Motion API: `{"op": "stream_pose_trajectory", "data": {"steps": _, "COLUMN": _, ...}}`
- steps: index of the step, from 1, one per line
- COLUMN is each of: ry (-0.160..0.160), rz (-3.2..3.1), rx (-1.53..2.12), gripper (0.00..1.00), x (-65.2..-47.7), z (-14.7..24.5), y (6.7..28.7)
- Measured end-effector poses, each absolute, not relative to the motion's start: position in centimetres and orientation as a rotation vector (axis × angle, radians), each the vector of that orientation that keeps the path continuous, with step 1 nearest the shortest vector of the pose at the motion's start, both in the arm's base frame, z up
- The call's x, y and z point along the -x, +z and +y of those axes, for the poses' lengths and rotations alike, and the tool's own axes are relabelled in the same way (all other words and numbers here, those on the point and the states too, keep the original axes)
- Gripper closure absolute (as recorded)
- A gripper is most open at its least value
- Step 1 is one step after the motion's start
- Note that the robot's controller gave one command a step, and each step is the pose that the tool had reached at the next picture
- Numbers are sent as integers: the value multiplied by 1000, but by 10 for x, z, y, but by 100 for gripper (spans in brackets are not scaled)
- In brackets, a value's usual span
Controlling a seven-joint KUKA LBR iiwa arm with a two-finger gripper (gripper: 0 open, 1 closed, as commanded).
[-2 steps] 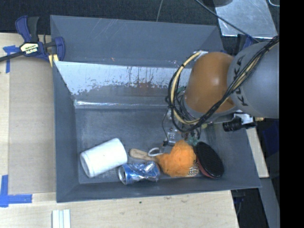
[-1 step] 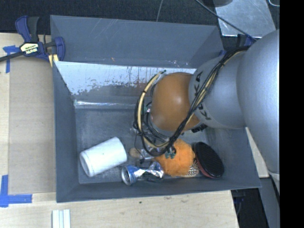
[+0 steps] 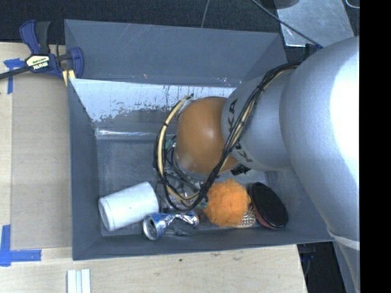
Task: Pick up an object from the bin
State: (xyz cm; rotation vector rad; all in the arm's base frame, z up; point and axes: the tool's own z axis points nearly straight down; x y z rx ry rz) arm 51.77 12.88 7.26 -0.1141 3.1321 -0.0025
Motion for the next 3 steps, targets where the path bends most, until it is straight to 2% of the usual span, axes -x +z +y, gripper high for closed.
{"op": "stream_pose_trajectory", "data": {"steps": 1, "ry": 3, "rz": 3132, "rx": 124, "gripper": 100, "x": -517, "z": 134, "y": 73}}
{"op": "stream_pose_trajectory", "data": {"steps": 2, "ry": 3, "rz": 3082, "rx": 529, "gripper": 100, "x": -528, "z": 147, "y": 71}}
{"op": "stream_pose_trajectory", "data": {"steps": 3, "ry": 4, "rz": 3083, "rx": 527, "gripper": 100, "x": -528, "z": 147, "y": 71}}
